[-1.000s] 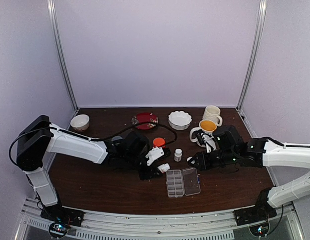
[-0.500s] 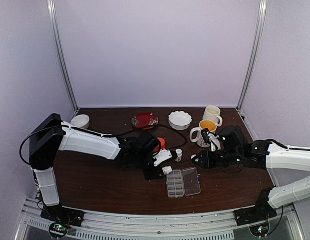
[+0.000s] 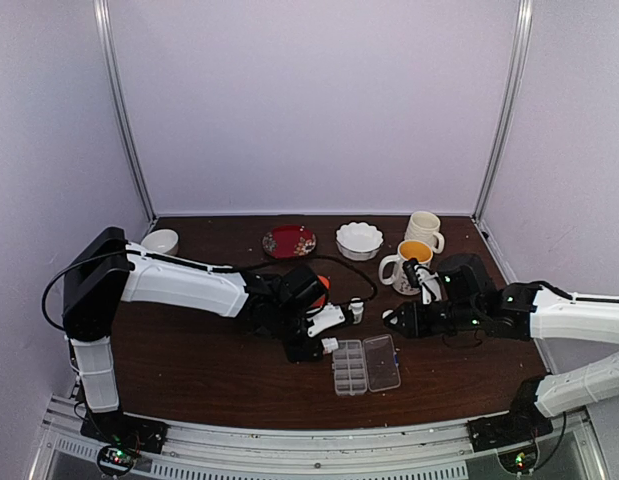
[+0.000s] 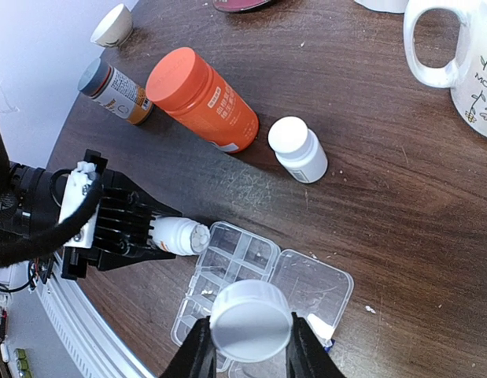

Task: Sort the pills into containers
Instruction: Pour the pill into the compartment of the pill container.

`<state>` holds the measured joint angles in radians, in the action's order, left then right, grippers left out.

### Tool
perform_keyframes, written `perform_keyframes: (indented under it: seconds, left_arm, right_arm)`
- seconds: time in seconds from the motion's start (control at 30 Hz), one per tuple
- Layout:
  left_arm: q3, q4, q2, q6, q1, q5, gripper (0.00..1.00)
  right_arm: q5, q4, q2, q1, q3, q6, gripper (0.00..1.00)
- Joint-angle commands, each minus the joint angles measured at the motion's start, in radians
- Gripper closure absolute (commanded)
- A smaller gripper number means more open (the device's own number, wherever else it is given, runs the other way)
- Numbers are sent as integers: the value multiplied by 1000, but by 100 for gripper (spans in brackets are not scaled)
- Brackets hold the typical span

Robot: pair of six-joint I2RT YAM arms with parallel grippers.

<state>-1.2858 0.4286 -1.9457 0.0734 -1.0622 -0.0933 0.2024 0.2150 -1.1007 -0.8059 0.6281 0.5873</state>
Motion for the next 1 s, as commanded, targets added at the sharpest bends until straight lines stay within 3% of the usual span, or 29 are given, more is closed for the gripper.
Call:
perform_keyframes:
  seconds: [0.0,0.13,0.27,0.97]
  left_arm:
    - [-21,3,6,17,-5,5,84]
    - [-31,15,12,15,-4,-5,85]
    - [26,-72,63,9,-5,-31,85]
    - [-75,42,-30,30,-5,-14,87]
  right_arm:
    - [9,-27,-18,7,-8,6,85]
    - [13,-35,-24,7,-11,11,85]
    - [12,-35,-22,10,-13,11,86]
    - [20,-48,-18,17,-39,18,86]
